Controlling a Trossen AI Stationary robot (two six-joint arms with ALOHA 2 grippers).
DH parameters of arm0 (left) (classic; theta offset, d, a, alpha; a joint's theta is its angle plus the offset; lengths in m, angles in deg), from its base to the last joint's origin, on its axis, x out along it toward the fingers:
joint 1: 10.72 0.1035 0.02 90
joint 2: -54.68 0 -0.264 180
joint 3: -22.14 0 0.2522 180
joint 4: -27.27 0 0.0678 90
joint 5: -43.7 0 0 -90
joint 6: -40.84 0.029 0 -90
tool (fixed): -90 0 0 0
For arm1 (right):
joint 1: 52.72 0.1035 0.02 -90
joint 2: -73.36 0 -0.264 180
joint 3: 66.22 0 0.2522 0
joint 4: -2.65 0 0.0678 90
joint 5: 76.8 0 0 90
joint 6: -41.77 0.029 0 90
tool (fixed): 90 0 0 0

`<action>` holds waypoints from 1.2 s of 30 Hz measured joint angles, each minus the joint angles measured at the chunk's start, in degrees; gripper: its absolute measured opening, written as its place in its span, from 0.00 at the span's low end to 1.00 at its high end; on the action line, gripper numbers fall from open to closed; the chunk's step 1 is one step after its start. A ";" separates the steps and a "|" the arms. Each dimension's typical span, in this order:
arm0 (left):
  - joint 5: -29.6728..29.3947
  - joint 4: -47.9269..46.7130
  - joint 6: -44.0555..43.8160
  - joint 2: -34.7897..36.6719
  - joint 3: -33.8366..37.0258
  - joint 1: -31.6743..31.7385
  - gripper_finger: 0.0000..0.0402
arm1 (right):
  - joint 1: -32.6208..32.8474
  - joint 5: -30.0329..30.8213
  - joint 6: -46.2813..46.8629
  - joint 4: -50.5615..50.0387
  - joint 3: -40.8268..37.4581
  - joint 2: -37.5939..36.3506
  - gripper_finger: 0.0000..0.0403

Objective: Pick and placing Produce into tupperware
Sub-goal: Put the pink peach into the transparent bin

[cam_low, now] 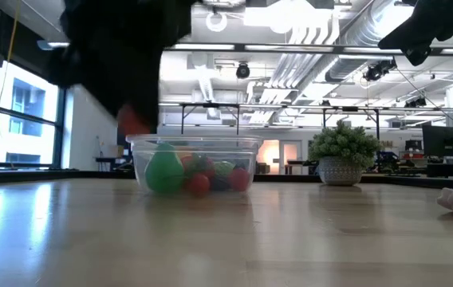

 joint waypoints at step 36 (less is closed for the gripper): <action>11.19 5.62 35.15 2.42 -0.21 26.21 0.31 | 0.00 0.01 0.00 -0.01 0.00 0.02 0.00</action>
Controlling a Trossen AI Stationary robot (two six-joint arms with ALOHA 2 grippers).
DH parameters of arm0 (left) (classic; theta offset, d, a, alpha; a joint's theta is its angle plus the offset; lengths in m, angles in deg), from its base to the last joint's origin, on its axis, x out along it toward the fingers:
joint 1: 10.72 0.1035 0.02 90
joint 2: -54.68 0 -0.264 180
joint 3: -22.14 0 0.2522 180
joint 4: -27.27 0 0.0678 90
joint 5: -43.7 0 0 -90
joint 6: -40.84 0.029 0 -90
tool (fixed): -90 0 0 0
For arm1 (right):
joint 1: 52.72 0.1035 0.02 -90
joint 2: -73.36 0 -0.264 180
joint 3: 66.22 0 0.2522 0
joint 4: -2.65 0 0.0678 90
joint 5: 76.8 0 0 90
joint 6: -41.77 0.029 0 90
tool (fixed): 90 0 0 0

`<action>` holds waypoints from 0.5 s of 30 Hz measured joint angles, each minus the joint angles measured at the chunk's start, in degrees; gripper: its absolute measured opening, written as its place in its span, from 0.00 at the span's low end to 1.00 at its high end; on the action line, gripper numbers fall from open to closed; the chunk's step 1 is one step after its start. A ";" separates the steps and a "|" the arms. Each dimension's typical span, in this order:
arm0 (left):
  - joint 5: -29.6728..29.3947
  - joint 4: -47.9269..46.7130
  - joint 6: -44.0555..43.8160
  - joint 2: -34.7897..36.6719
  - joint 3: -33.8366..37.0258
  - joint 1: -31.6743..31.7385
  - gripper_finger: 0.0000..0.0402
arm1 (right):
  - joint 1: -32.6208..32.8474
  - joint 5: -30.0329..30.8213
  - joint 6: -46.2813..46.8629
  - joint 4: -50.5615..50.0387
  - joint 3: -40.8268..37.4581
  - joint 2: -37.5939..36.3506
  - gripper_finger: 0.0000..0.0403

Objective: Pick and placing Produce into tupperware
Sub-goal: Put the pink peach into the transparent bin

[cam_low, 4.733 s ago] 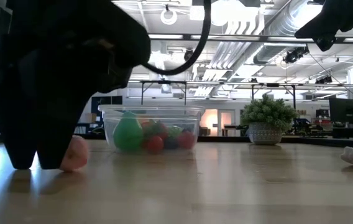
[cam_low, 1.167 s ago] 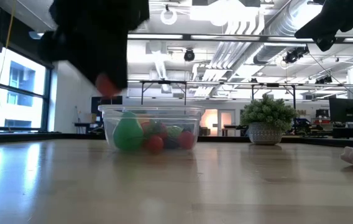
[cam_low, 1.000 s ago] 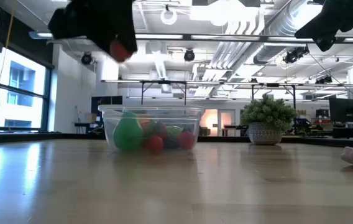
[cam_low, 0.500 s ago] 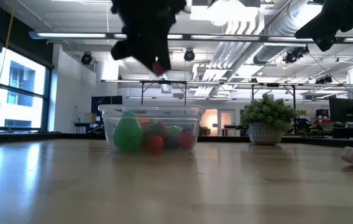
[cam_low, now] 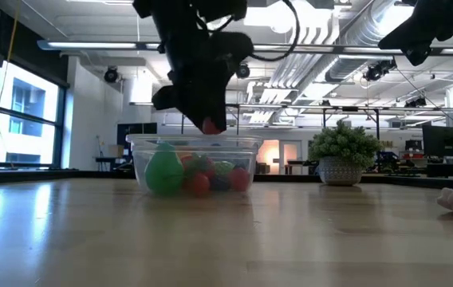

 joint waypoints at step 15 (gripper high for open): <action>3.86 0.03 -1.17 -2.73 0.09 0.74 0.31 | 0.01 0.00 0.02 -0.02 0.00 -0.02 0.00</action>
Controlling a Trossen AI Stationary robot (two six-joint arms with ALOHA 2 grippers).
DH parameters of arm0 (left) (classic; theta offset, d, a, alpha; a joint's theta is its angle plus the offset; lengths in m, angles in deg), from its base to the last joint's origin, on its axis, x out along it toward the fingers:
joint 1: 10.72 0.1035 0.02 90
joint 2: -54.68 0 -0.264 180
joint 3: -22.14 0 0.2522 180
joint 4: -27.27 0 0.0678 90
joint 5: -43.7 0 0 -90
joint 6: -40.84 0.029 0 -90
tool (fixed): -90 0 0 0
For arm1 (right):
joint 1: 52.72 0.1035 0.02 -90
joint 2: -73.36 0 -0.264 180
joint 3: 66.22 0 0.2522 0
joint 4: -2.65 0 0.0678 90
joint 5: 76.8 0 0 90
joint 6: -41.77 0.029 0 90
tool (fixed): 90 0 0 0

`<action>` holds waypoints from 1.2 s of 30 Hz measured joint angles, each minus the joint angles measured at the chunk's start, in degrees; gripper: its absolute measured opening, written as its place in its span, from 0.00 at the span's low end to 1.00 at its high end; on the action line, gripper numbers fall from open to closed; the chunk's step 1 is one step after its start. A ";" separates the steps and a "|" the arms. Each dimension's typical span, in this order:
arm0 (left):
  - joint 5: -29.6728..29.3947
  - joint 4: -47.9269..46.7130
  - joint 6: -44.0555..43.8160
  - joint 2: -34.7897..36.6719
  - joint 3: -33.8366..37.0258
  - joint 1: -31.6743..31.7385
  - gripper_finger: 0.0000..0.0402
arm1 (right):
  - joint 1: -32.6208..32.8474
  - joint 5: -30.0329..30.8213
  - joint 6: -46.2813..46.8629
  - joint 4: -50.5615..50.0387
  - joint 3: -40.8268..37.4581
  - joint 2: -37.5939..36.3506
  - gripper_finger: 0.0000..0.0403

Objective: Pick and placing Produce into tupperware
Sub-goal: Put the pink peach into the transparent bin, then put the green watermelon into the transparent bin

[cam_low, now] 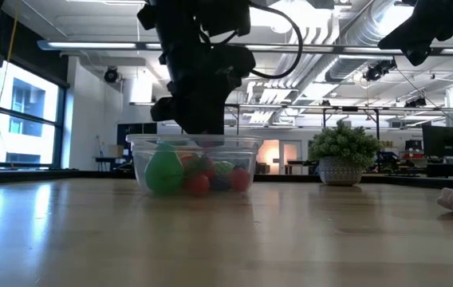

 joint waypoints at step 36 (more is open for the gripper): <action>-1.16 -33.79 -25.74 19.86 -0.02 -7.89 0.44 | -0.01 0.00 -0.01 0.01 0.00 0.02 0.00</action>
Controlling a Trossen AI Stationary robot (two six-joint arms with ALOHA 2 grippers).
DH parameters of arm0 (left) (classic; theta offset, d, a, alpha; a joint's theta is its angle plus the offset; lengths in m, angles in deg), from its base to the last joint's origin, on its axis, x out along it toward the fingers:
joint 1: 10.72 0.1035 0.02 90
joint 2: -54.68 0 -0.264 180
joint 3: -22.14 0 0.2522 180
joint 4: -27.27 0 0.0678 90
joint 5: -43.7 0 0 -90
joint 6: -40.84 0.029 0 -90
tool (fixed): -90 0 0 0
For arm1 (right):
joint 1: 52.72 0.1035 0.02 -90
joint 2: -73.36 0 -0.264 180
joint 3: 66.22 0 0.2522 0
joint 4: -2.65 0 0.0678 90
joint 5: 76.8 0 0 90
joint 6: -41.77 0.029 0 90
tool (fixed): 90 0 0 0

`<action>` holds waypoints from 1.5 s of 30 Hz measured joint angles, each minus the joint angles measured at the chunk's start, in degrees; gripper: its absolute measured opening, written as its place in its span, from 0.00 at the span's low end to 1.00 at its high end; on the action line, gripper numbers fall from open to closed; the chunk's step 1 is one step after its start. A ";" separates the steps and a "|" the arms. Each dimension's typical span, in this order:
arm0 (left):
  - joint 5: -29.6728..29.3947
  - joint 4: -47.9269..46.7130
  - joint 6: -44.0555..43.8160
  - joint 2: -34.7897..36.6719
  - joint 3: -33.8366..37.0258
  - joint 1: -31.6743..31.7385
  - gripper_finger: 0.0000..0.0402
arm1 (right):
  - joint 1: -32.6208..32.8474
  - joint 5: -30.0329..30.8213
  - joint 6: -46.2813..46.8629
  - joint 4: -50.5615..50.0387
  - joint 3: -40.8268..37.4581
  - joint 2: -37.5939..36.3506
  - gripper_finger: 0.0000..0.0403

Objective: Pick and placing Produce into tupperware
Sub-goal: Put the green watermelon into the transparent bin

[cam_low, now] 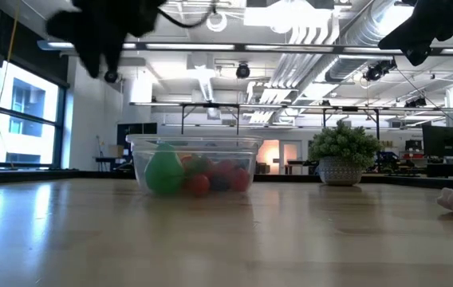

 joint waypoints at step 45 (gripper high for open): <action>0.92 15.77 -113.92 10.36 25.27 -47.63 0.51 | 0.02 -0.01 0.00 -0.01 0.00 0.00 0.00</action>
